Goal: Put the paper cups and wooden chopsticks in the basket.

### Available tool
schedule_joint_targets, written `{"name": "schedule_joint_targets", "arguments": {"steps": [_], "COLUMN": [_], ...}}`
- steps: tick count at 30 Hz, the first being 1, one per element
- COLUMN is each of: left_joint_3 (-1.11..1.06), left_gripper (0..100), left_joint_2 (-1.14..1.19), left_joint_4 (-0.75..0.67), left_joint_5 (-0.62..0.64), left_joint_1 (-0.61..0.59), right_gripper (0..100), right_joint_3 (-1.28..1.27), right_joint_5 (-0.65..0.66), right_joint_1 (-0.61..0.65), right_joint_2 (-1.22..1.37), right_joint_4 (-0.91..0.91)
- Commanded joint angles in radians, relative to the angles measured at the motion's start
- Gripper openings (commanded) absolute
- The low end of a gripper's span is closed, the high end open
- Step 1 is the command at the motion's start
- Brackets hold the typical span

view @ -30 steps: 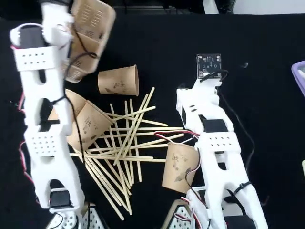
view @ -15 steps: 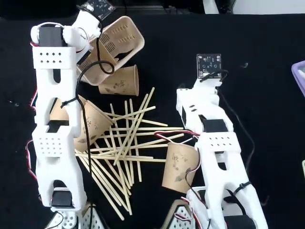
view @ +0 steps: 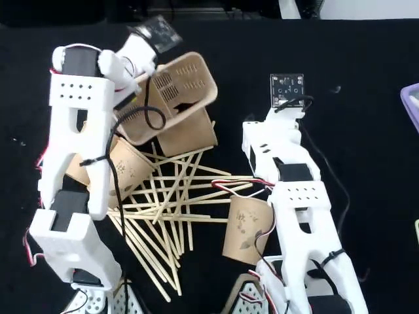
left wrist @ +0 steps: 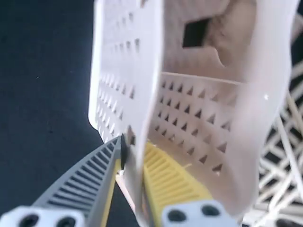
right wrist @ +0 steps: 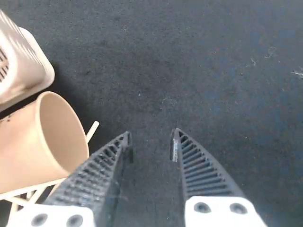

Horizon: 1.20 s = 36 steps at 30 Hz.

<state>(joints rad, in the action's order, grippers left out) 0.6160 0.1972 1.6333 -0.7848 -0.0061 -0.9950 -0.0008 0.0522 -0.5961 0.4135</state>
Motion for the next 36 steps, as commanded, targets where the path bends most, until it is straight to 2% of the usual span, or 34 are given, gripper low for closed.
{"name": "schedule_joint_targets", "arguments": {"steps": [1,3,10,15,21,25,29,31,32,34,36], "left_joint_3": [-0.007,-0.007,0.002,0.124,0.133,0.084,-0.031,-0.064,-0.073,-0.077,-0.084], "left_gripper": [24,29,25,26,26,26,25,19,13,2,5], "left_joint_2": [-0.04,-0.038,-0.04,-0.028,-0.034,-0.025,-0.008,-0.003,-0.002,-0.003,-0.006], "left_joint_4": [-0.095,-0.127,-0.146,-0.005,0.121,0.11,0.005,-0.034,-0.043,-0.046,-0.025], "left_joint_5": [0.146,0.222,0.281,0.365,0.477,0.571,0.623,0.667,0.683,0.649,0.575], "left_joint_1": [-0.077,-0.102,-0.14,-0.196,-0.194,-0.196,-0.194,-0.191,-0.179,-0.15,-0.11], "right_gripper": [13.8,13.8,13.8,13.8,13.8,13.8,13.8,13.8,13.8,13.8,13.8], "right_joint_3": [0.012,0.012,0.01,0.01,0.01,0.008,0.007,0.007,0.007,0.007,0.007], "right_joint_5": [-0.002,-0.002,-0.002,-0.002,-0.002,-0.002,-0.002,-0.002,-0.002,-0.002,-0.002], "right_joint_1": [0.011,0.011,0.008,0.009,0.011,0.011,0.011,0.011,0.009,0.008,0.006], "right_joint_2": [0.002,0.002,0.002,0.002,0.002,0.002,0.002,0.002,0.002,0.002,0.002], "right_joint_4": [-0.029,-0.029,-0.029,-0.029,-0.029,-0.028,-0.028,-0.028,-0.028,-0.028,-0.028]}}
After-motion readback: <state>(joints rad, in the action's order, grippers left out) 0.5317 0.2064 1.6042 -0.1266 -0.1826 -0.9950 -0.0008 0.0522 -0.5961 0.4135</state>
